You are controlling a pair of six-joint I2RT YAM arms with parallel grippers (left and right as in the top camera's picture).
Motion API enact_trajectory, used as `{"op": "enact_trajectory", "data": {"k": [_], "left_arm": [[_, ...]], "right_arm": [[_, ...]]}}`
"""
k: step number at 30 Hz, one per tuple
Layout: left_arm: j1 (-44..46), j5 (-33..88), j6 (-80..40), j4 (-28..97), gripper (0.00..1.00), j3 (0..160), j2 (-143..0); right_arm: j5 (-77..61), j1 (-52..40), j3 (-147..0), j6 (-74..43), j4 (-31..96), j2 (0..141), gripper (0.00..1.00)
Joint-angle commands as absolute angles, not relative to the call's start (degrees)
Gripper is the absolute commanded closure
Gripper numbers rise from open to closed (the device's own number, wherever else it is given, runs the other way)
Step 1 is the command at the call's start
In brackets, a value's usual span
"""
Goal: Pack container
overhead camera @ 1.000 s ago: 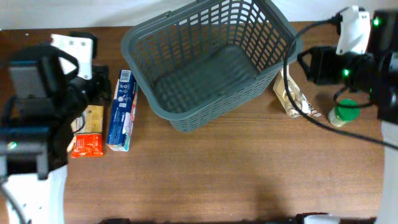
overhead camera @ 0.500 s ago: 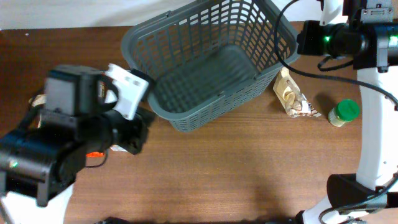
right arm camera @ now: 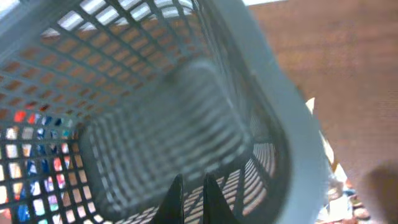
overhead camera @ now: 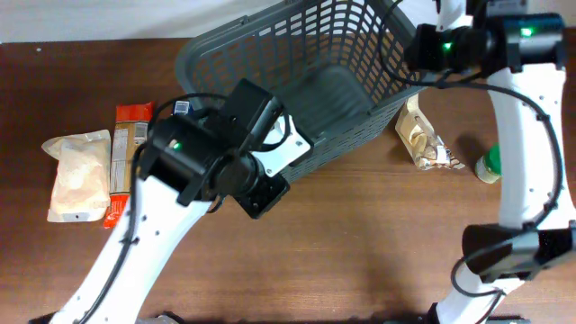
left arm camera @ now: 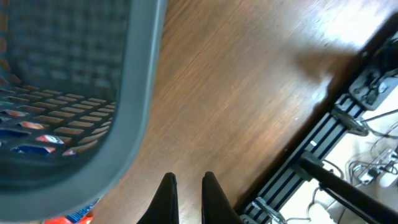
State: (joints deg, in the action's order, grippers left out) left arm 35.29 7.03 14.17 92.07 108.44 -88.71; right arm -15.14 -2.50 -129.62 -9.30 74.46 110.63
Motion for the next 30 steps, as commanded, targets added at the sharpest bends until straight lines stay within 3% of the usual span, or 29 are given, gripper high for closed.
{"op": "enact_trajectory", "data": {"k": [1,19,30], "left_arm": [[35.57,6.11,16.08,92.03,0.98,108.86,-91.42],[35.40,-3.33,16.40,89.10,0.98,108.79,-99.90],[30.06,-4.99,16.38,87.50,0.98,108.79,-100.40]], "right_arm": [[-16.12,-3.49,-130.72,-9.96,75.96,112.95,0.96],[-15.84,-3.42,-130.67,-7.31,83.85,113.78,0.96],[-15.92,-3.49,-130.69,-3.22,91.55,113.73,0.96]]}}
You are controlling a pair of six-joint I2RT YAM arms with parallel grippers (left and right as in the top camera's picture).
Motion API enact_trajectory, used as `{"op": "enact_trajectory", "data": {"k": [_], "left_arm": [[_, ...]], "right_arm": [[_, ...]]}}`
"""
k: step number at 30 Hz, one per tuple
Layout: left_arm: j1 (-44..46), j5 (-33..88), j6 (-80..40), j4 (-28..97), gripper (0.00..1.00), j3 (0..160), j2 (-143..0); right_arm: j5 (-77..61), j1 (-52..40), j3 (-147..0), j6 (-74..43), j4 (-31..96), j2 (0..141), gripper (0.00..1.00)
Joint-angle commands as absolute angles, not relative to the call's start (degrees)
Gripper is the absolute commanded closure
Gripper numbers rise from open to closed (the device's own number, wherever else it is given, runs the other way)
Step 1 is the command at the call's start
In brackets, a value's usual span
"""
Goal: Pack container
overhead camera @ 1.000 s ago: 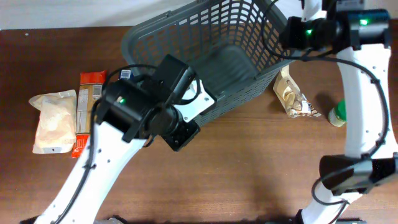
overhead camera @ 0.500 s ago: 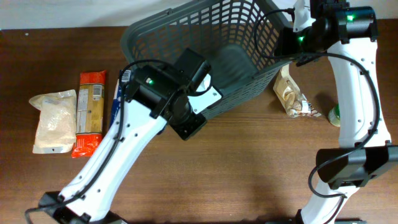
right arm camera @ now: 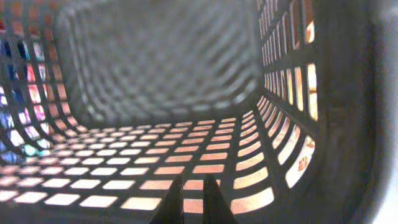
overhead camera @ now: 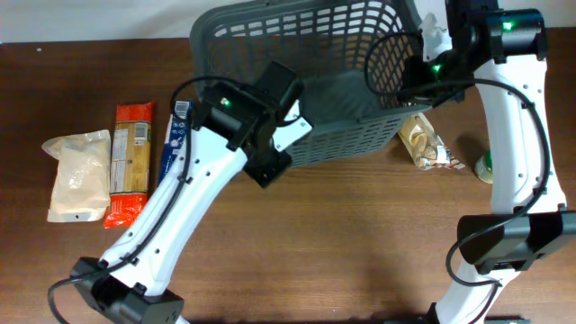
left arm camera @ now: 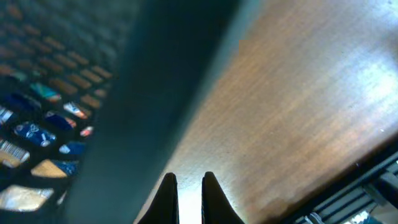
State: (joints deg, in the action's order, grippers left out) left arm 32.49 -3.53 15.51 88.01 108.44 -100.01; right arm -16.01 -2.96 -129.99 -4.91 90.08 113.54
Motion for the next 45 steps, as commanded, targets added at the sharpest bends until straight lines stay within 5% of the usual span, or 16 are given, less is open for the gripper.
{"op": "enact_trajectory", "data": {"k": [1,13,23,30,40,45], "left_arm": [[29.78,-4.99,16.38,87.39,0.98,108.79,-100.40],[25.23,-5.39,16.19,85.52,0.98,108.81,-100.25],[24.23,-11.66,7.94,84.42,0.96,111.50,-91.18],[17.21,-12.95,4.01,79.68,0.73,112.36,-83.48],[3.22,-13.10,-3.27,79.75,0.61,112.33,-82.76],[0.40,-13.13,-3.25,79.75,0.41,112.33,-82.76]], "right_arm": [[-15.94,-3.49,-130.69,-3.22,92.03,113.73,0.96],[-15.84,-7.46,-130.76,-3.27,89.25,110.80,0.96],[-15.88,4.95,-132.51,-13.89,78.39,103.68,0.96],[-15.86,12.49,-132.44,-13.85,78.13,103.74,0.96],[-16.12,12.34,-131.79,-14.06,77.08,110.93,0.96],[-16.40,10.66,-131.79,-14.09,77.14,114.83,0.96]]}}
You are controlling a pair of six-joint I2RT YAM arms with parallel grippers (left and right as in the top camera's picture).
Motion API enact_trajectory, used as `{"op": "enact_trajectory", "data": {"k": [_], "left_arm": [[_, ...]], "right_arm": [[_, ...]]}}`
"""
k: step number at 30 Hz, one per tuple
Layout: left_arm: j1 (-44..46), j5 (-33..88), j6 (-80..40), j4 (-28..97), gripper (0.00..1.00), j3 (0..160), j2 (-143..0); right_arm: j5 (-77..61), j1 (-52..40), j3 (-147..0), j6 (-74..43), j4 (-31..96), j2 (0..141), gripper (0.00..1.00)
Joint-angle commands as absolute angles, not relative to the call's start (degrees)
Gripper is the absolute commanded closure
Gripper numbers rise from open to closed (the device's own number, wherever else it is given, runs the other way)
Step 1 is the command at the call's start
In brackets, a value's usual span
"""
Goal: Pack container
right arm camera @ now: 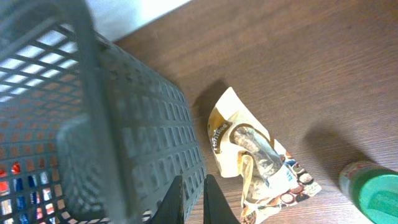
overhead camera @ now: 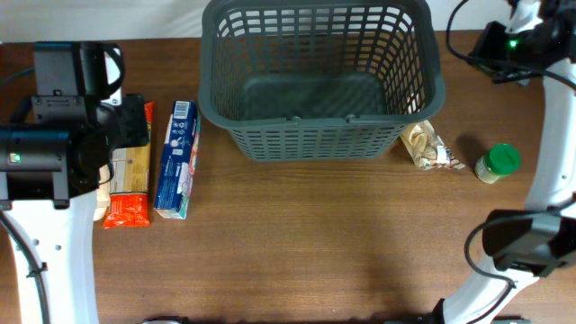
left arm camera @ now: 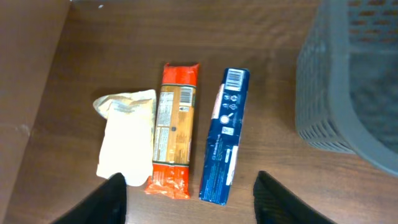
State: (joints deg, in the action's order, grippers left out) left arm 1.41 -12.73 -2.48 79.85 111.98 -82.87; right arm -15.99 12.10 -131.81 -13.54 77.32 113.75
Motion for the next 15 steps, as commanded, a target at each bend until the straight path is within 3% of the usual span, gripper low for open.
{"op": "enact_trajectory", "data": {"k": [1,15], "left_arm": [[0.19,-13.13,-3.25,79.77,0.39,112.33,-82.76],[0.19,-13.37,-3.22,80.09,0.34,112.33,-82.76]], "right_arm": [[-16.51,10.02,-131.79,-14.09,77.01,115.39,0.96],[-16.53,4.89,-131.79,-14.04,76.05,118.04,0.96]]}}
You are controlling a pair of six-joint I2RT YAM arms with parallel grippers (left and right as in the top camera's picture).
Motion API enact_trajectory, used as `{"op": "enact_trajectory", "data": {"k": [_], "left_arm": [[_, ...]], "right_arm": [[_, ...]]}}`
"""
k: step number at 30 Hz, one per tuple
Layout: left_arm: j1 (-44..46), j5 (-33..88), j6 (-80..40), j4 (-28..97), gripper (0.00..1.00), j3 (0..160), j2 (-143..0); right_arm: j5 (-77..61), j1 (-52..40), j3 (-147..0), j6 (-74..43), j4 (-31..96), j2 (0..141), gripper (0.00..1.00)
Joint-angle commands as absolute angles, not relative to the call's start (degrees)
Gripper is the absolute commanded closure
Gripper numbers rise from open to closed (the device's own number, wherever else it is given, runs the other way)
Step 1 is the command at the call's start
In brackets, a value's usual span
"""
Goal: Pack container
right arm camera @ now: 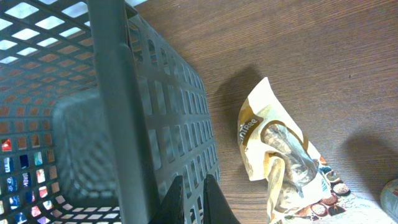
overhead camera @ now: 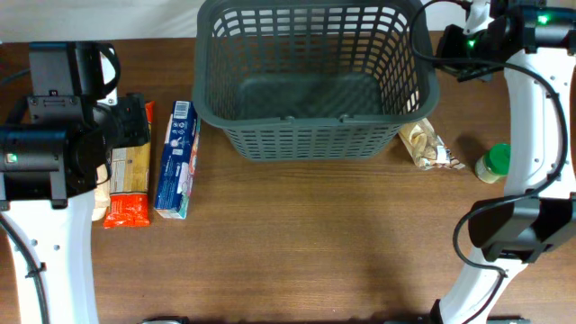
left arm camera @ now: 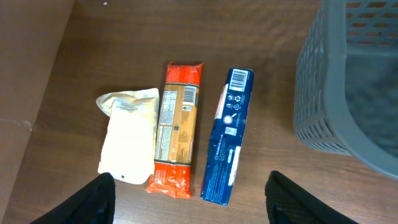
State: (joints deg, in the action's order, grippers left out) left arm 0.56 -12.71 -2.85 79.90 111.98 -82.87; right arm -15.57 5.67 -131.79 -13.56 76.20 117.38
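Observation:
The grey mesh basket [overhead camera: 315,135] stands upright at the back middle of the table. To its left lie a blue box [left arm camera: 227,134], an orange pasta packet [left arm camera: 176,124] and a white pouch [left arm camera: 127,137], side by side. My left gripper [left arm camera: 196,211] hangs high over them, open wide and holding nothing. My right gripper [right arm camera: 194,199] is shut and hovers over the outer face of the basket's right wall [right arm camera: 180,106]. A beige snack bag [right arm camera: 283,168] lies on the table just right of that wall.
A small green-lidded jar [overhead camera: 490,164] stands right of the snack bag [overhead camera: 426,146], partly behind my right arm. The blue box [overhead camera: 175,160] lies close to the basket's left wall. Bare brown tabletop [overhead camera: 315,243] spreads in front of the basket.
My right gripper has moved left, from over the snack bag to over the basket's right wall. The left gripper, still open above the packets, has barely shifted. The basket has not moved.
At first the basket was tilted off the table with both shut grippers at it. A second later it sat nearer level. By half a second ago it stood upright at the back, with my left gripper open over the packets and my right drawn off right. Now my right is back at the wall.

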Motion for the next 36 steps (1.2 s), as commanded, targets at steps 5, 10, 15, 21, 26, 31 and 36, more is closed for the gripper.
{"op": "enact_trajectory", "data": {"k": [5,10,15,21,26,31,36], "left_arm": [[0.19,-13.37,-3.22,79.66,0.26,112.33,-82.76],[-1.41,-13.39,-3.22,79.31,0.25,112.33,-83.18],[-5.69,-13.34,-3.25,79.46,0.16,112.27,-84.68],[-8.51,-12.99,-2.87,79.22,0.00,109.21,-89.32],[-8.75,1.30,11.40,78.89,0.00,107.81,-101.25],[-8.78,1.32,21.61,76.47,0.00,107.81,-113.43],[-8.03,1.34,23.18,75.11,0.21,107.81,-123.24]], "right_arm": [[-20.21,4.86,-131.79,-14.00,76.05,118.04,0.96],[-19.73,6.98,-131.83,-14.02,76.79,117.75,0.96],[-18.48,14.50,-132.29,-14.09,76.86,114.37,0.96],[-14.31,27.68,-133.32,-20.03,77.56,109.30,0.96],[-14.33,34.52,-133.29,-20.01,81.54,109.01,0.21],[-14.33,34.89,-133.29,-20.01,81.65,109.12,0.01],[-14.33,34.89,-133.29,-20.01,81.65,109.12,0.01]]}}
